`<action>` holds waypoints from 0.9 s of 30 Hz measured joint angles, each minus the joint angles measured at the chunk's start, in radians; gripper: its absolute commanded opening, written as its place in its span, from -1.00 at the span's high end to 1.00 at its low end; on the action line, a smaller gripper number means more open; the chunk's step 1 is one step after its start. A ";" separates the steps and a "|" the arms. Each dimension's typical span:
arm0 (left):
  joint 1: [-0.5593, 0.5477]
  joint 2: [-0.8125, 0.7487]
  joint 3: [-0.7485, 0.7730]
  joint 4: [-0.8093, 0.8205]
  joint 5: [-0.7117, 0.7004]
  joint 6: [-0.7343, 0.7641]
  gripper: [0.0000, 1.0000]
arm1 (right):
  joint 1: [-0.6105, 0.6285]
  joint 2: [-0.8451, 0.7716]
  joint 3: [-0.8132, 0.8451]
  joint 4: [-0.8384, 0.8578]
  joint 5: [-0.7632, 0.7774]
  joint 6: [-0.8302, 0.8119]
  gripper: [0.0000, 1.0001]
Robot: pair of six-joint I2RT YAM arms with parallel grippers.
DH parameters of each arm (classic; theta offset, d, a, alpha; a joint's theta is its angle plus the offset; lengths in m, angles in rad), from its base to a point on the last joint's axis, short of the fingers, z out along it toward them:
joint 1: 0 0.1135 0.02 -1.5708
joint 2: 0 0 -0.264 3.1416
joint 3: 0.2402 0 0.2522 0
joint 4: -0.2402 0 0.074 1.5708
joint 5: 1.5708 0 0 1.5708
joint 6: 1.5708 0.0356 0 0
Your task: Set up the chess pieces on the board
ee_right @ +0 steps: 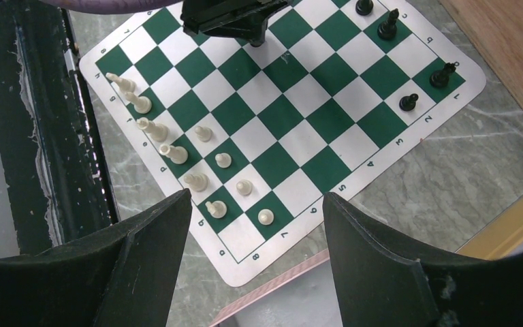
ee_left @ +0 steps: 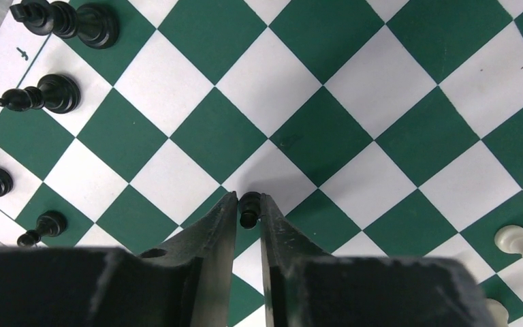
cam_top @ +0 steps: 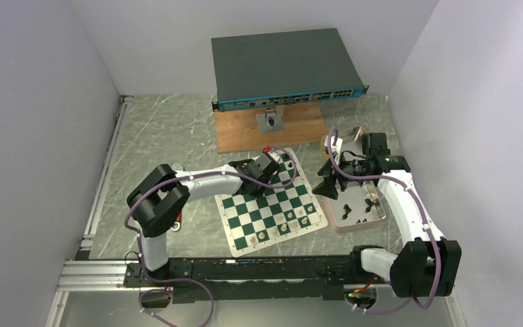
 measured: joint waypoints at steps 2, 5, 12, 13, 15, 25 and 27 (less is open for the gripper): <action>0.000 0.004 0.002 -0.003 0.000 0.000 0.66 | 0.000 0.000 0.000 0.000 0.000 0.000 -0.46; 0.000 0.005 0.001 -0.009 0.000 0.000 0.84 | -0.001 0.000 0.000 0.000 0.000 0.000 -0.46; 0.000 0.000 -0.002 -0.010 -0.019 -0.003 1.00 | -0.004 0.000 0.000 0.000 0.000 0.000 -0.46; 0.000 -0.006 -0.006 -0.008 -0.027 -0.003 1.00 | -0.004 0.000 0.000 0.000 0.000 0.000 -0.46; 0.001 -0.029 -0.024 -0.006 -0.046 -0.004 1.00 | -0.004 0.000 0.000 0.000 0.000 0.000 -0.46; 0.085 -0.142 -0.119 0.050 -0.110 -0.035 1.00 | -0.004 0.000 0.000 0.000 0.000 -0.005 -0.46; 0.109 -0.150 -0.135 0.064 -0.114 -0.042 1.00 | -0.004 0.000 0.000 0.000 0.000 -0.006 -0.46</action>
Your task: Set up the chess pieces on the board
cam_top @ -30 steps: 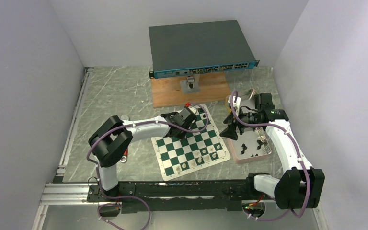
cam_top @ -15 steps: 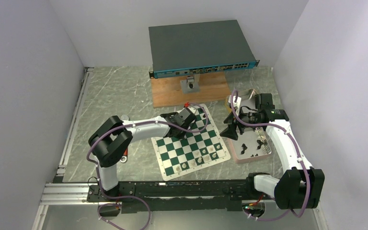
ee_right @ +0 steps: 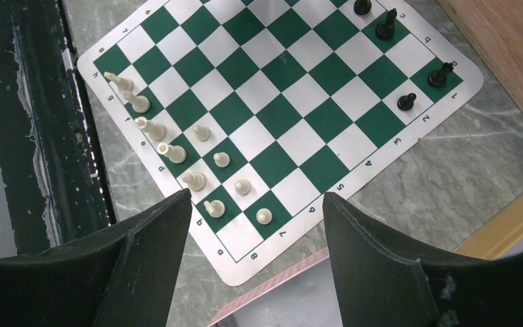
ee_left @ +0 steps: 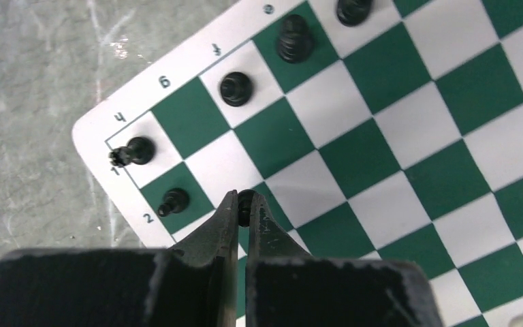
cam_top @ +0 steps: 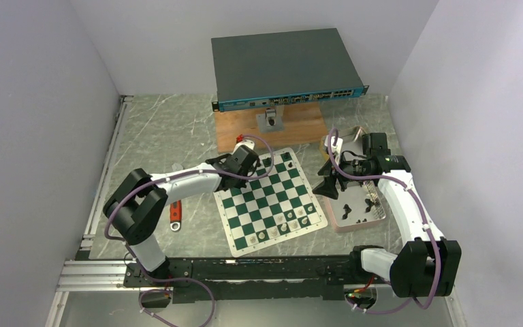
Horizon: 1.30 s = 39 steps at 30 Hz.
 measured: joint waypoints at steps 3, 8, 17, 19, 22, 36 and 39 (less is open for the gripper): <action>0.034 -0.004 -0.011 0.013 0.000 -0.008 1.00 | 0.000 0.000 0.000 0.000 0.000 0.000 -0.46; 0.066 -0.005 -0.011 0.040 0.003 -0.010 1.00 | 0.000 0.002 0.000 0.000 0.000 0.000 -0.46; 0.079 -0.005 -0.011 0.044 0.024 -0.011 1.00 | 0.000 0.007 0.000 0.000 0.000 0.000 -0.46; 0.080 -0.005 -0.012 0.044 0.026 -0.014 1.00 | 0.000 0.008 0.000 0.000 0.000 0.000 -0.46; 0.080 -0.005 -0.012 0.044 0.027 -0.015 0.99 | 0.000 0.008 0.000 0.000 0.000 0.000 -0.46; 0.093 0.012 -0.012 0.041 0.027 -0.025 0.96 | 0.000 0.008 0.000 0.000 0.000 0.000 -0.46; 0.093 0.019 -0.012 0.041 0.027 -0.026 0.96 | 0.000 0.008 0.000 0.000 0.000 0.000 -0.46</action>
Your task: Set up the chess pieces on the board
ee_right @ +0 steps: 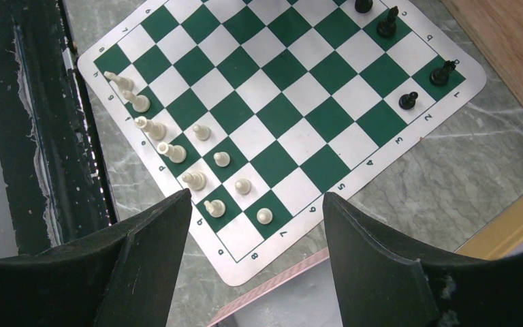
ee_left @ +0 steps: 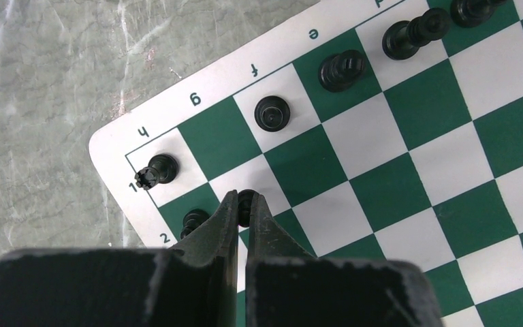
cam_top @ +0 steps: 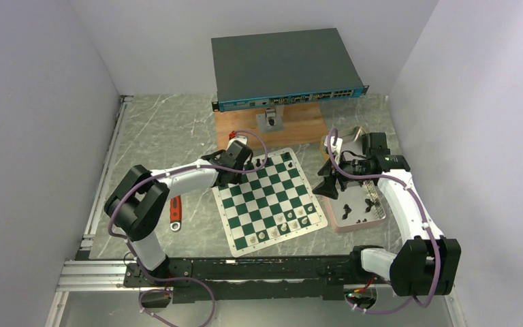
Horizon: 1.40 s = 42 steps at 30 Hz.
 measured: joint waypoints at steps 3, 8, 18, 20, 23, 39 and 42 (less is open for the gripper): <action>0.001 0.004 0.000 -0.001 0.000 0.000 0.95 | 0.000 0.000 0.000 0.000 0.000 0.000 -0.46; 0.001 0.006 0.000 -0.001 0.001 -0.001 0.95 | 0.000 0.000 0.000 0.000 0.000 0.000 -0.46; 0.002 0.024 0.000 -0.014 0.003 -0.007 0.87 | 0.000 0.000 0.000 0.000 0.000 0.000 -0.46; 0.002 0.024 0.000 -0.018 0.003 -0.007 0.83 | 0.000 0.000 0.000 0.000 0.000 0.000 -0.46; 0.002 0.025 0.000 -0.019 0.003 -0.007 0.80 | 0.000 0.000 0.000 0.000 0.000 0.000 -0.46; 0.002 0.041 0.000 -0.021 0.007 -0.006 0.75 | 0.000 0.000 0.000 0.000 0.000 -0.001 -0.46; 0.003 0.041 0.000 -0.021 0.008 -0.006 0.75 | 0.000 0.000 0.000 -0.001 0.000 -0.001 -0.46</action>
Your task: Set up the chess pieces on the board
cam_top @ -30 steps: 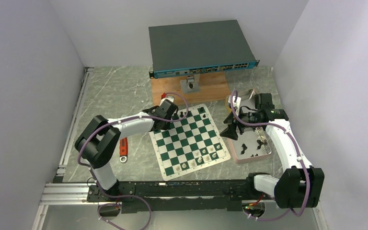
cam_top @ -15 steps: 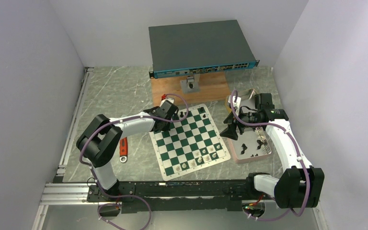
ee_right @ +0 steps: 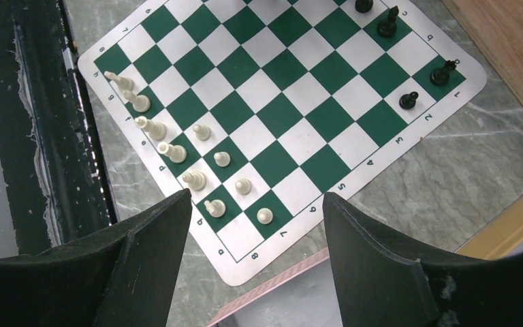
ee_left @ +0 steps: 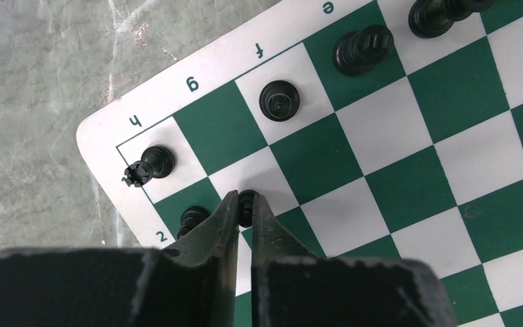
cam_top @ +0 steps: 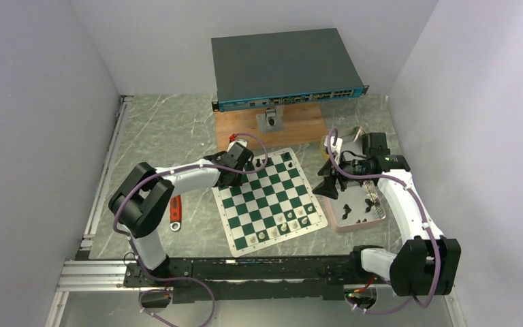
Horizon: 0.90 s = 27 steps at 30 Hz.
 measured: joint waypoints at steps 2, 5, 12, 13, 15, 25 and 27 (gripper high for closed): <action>0.001 0.000 0.000 0.001 0.002 0.000 0.75 | 0.000 0.000 0.000 -0.001 0.000 0.000 -0.46; 0.003 0.000 0.000 0.003 0.005 0.000 0.75 | 0.000 0.000 0.000 -0.003 0.000 0.000 -0.46; 0.005 0.000 0.000 0.011 0.010 0.002 0.74 | 0.000 0.000 0.000 -0.003 0.000 0.000 -0.46; 0.005 0.000 0.000 0.012 0.010 0.003 0.74 | 0.000 0.000 0.000 -0.003 0.000 0.000 -0.46; 0.005 0.000 0.000 0.015 0.010 0.003 0.71 | 0.000 0.000 0.000 -0.003 0.000 -0.001 -0.46; 0.008 0.000 0.000 0.014 0.013 0.005 0.44 | 0.000 0.000 0.000 -0.003 0.000 -0.004 -0.46; 0.009 0.000 0.000 0.014 0.013 0.004 0.34 | 0.000 0.000 0.000 -0.004 0.000 -0.004 -0.46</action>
